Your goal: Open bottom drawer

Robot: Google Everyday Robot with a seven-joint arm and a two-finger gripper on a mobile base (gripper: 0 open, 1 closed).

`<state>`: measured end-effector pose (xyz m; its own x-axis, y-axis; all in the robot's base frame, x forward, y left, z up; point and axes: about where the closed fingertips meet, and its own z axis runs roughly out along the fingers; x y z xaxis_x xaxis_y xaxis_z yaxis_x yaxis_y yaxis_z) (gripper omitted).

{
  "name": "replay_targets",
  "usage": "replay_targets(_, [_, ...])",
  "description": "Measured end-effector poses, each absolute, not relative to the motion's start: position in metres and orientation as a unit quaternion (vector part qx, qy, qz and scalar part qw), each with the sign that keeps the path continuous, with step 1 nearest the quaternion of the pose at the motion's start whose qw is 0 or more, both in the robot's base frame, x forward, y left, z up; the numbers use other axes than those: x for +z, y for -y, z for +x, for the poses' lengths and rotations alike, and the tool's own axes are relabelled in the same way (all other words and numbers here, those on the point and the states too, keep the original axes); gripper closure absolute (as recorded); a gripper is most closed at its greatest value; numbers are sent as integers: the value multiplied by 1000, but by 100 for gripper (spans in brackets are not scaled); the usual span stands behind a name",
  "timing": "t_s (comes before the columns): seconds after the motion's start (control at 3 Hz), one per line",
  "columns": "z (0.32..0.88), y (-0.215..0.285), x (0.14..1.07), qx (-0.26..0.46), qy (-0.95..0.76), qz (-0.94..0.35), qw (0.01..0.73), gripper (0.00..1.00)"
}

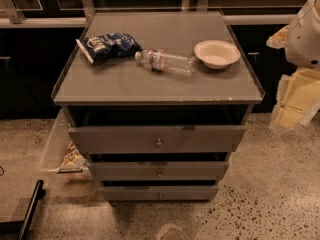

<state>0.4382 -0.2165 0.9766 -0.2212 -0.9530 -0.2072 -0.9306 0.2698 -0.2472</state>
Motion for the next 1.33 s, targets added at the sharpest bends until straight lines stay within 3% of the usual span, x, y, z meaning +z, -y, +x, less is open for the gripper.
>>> replay_targets(0.67, [441,217,958,-23,-783,-603,151,0])
replay_targets(1.33, [420,211,866,30,-772,-621,129,0])
